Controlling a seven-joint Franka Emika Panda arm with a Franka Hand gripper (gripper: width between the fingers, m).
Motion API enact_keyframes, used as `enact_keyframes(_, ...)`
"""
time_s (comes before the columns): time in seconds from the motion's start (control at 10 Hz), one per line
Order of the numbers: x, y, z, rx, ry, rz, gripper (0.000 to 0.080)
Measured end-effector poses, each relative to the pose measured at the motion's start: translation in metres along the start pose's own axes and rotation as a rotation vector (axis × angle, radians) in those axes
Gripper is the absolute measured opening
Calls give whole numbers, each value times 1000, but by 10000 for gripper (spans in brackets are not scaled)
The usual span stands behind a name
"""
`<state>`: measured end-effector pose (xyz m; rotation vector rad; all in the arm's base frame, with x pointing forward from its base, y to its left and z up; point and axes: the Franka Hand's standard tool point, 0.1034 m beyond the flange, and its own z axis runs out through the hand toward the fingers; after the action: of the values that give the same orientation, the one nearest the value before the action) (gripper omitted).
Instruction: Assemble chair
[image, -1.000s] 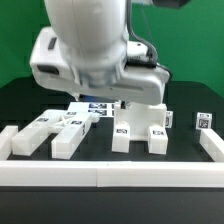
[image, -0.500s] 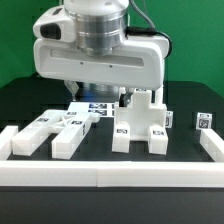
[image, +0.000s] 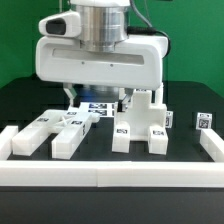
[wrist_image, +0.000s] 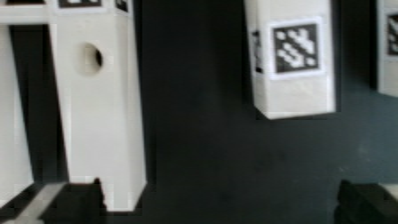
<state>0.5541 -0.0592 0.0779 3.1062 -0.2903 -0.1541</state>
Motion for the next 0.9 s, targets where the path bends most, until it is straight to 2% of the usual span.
enact_keyframes(0.3,-2,19,11,-7,34,-61,648)
enact_keyframes(0.7,2,20,11,-11,56,-60,648)
enact_keyframes(0.8,9,25,11,-29,134,-98,648)
enact_keyframes(0.9,3,32,16,-29,115,-109,648)
